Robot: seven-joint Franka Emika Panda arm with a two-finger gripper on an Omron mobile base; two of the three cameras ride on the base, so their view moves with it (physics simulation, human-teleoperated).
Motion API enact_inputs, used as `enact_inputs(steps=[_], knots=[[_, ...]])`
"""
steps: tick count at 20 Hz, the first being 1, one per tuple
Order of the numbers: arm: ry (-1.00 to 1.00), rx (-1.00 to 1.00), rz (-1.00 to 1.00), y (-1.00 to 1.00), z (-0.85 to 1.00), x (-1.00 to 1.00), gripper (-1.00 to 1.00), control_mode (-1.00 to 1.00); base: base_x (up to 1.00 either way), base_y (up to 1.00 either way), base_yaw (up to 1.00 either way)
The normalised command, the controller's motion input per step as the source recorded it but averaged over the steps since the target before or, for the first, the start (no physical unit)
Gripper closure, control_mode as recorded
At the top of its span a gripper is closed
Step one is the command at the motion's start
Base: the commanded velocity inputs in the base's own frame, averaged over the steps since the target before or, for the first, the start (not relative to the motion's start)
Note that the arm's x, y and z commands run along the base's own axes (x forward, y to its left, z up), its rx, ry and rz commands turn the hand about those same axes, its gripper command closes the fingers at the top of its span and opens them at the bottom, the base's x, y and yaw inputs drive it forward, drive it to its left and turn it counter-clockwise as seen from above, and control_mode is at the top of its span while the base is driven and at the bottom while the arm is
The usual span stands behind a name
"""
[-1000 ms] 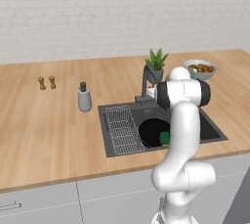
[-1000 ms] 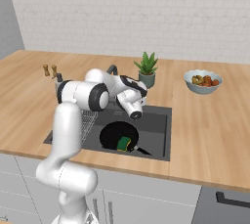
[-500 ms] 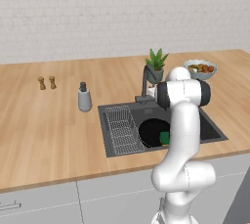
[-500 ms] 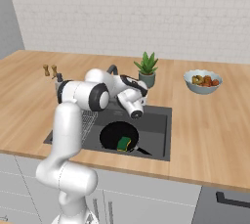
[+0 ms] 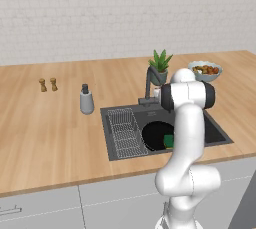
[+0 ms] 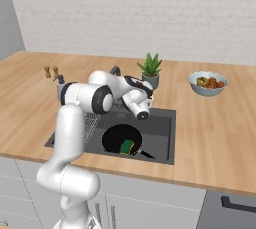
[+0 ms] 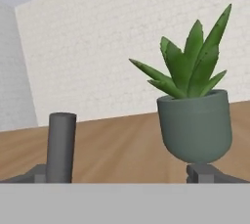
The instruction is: Pick the pan and sponge and place them into the sink. Then turn on the water.
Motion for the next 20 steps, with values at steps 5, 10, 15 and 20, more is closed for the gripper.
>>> enact_inputs(steps=[5,10,15,20], knots=[[0.06,0.04,0.0,-0.81,0.0,0.0,-1.0,-1.0,0.0,0.0,0.0],[0.06,0.04,0.0,-0.75,0.0,0.0,-1.0,-1.0,0.0,0.0,0.0],[0.02,0.01,0.0,-0.46,0.0,0.0,-1.0,-1.0,0.0,0.0,0.0],[0.0,0.0,0.0,0.0,0.0,0.0,-1.0,-1.0,0.0,0.0,0.0]])
